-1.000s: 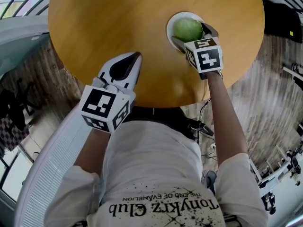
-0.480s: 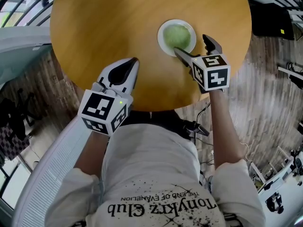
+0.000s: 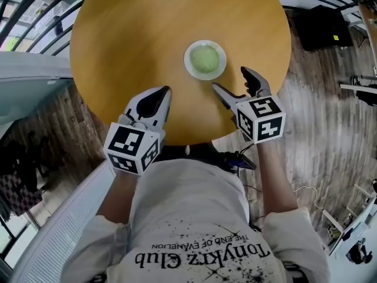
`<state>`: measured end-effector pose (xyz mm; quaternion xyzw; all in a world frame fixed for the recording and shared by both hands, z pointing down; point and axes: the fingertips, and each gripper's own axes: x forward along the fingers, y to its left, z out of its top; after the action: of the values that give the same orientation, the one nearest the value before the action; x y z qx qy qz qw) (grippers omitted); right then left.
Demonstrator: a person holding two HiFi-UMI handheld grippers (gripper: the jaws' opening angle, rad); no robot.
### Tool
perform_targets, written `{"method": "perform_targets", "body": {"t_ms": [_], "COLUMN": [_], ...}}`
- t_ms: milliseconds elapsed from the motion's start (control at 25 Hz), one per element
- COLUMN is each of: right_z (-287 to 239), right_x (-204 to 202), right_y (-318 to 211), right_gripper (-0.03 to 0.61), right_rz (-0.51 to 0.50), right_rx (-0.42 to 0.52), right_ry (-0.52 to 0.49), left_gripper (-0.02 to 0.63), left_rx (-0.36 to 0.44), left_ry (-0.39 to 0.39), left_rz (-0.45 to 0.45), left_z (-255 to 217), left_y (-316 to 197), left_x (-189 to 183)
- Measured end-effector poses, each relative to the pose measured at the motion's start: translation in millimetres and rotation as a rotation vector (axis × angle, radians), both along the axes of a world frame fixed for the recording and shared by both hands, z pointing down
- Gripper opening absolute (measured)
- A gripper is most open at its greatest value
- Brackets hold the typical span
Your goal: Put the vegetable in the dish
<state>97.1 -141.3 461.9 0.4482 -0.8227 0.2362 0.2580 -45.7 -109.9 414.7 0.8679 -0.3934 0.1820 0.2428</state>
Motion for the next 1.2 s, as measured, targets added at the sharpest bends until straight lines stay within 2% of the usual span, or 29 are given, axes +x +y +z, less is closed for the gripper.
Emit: {"method": "perform_targets", "body": {"t_ms": [40, 120, 160, 320, 560, 800, 960, 1200], "right_z": [-8, -20, -22, -19, -39, -58, -63, -69], "right_x": [3, 12, 16, 26, 36, 34, 26, 36], "right_y": [5, 15, 20, 42, 75, 77, 79, 78], "right_gripper": [0.349, 0.145, 0.073, 0.038, 0.025, 0.025, 0.025, 0.025], "right_rz": [0.011, 0.042, 0.054, 0.081, 0.127, 0.065, 0.060, 0.059], "right_rx": [0.019, 0.054, 0.062, 0.046, 0.056, 0.082, 0.087, 0.090], "right_ry": [0.011, 0.030, 0.032, -0.014, -0.148, -0.124, -0.120, -0.133], "left_gripper": [0.023, 0.023, 0.023, 0.023, 0.023, 0.022, 0.023, 0.023], "left_rx": [0.002, 0.006, 0.006, 0.017, 0.056, 0.069, 0.068, 0.065], "left_ry": [-0.003, -0.011, -0.016, -0.025, -0.014, -0.026, -0.026, -0.033], "left_rz": [0.004, 0.018, 0.027, 0.051, 0.069, 0.067, 0.063, 0.066], "left_z": [-3, -5, -5, -6, -24, -36, -38, -39], "left_y": [5, 13, 17, 30, 56, 57, 59, 60], "left_x": [1, 5, 7, 15, 32, 36, 29, 38]}}
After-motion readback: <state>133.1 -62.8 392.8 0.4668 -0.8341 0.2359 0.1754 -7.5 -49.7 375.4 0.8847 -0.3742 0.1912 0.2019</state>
